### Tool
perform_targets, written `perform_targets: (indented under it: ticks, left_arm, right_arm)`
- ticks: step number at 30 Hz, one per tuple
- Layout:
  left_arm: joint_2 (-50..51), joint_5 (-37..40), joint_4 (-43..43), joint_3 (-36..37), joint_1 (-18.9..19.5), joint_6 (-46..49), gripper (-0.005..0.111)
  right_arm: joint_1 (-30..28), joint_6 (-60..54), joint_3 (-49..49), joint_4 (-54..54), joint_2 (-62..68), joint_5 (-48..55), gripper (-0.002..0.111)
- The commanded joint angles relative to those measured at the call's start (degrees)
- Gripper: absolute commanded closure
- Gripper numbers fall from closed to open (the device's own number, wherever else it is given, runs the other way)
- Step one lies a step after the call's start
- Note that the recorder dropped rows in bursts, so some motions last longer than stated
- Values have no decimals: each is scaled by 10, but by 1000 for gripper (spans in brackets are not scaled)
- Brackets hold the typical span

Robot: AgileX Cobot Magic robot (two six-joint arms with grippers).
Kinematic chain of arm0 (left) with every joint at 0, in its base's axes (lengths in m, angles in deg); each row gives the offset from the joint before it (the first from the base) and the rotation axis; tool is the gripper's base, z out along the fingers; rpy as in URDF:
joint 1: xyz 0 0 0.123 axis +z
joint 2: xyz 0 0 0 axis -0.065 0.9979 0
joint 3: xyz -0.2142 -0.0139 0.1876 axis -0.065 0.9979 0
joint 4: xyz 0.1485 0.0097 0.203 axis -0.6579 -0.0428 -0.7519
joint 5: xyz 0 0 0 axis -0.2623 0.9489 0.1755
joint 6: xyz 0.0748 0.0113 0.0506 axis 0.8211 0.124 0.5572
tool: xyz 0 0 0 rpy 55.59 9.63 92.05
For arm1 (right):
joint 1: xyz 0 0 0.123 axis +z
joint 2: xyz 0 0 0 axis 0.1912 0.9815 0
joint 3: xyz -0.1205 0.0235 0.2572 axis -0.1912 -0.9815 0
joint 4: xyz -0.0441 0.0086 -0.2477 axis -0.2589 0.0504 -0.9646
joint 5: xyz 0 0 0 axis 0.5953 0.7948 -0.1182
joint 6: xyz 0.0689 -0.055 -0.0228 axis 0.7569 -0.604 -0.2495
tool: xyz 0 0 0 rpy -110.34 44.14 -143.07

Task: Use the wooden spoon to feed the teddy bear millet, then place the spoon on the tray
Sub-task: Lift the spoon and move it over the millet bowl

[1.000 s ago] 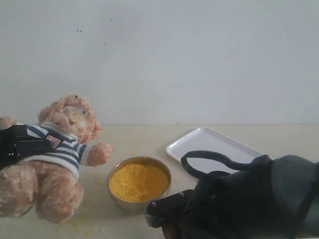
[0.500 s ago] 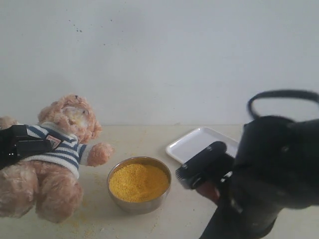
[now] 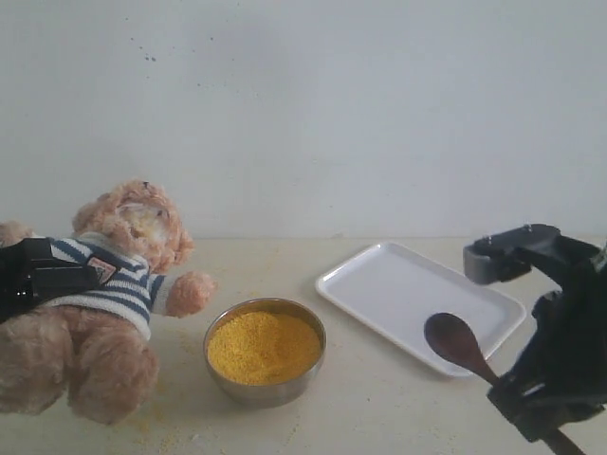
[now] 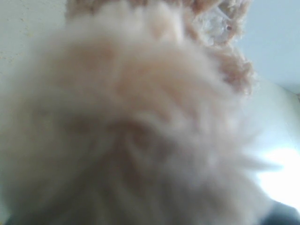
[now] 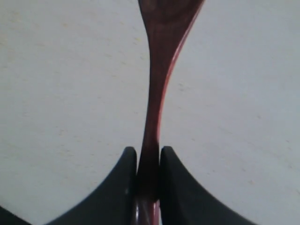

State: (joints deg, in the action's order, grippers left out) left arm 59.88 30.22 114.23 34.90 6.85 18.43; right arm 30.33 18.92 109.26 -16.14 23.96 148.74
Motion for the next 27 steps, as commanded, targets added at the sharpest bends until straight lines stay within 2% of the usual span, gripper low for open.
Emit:
perform_targets:
  ticks: [1, 8, 12, 21, 27]
  left_arm:
    - [-5, 9, 12, 2, 2, 3, 103]
    - [-5, -18, 12, 2, 2, 29, 103]
    - [-3, -33, 12, 2, 2, 29, 103]
    - [24, -21, 12, 2, 2, 29, 103]
    - [25, -34, 12, -2, 2, 29, 103]
  right_arm:
    - [-5, -61, 53, 88, 0, 33, 109]
    - [-3, -46, 175, 87, 0, 101, 109]
    - [21, -35, 229, 80, 0, 104, 109]
    - [155, -13, 329, 0, 110, 104, 109]
    - [238, 33, 336, -197, 210, 104, 109]
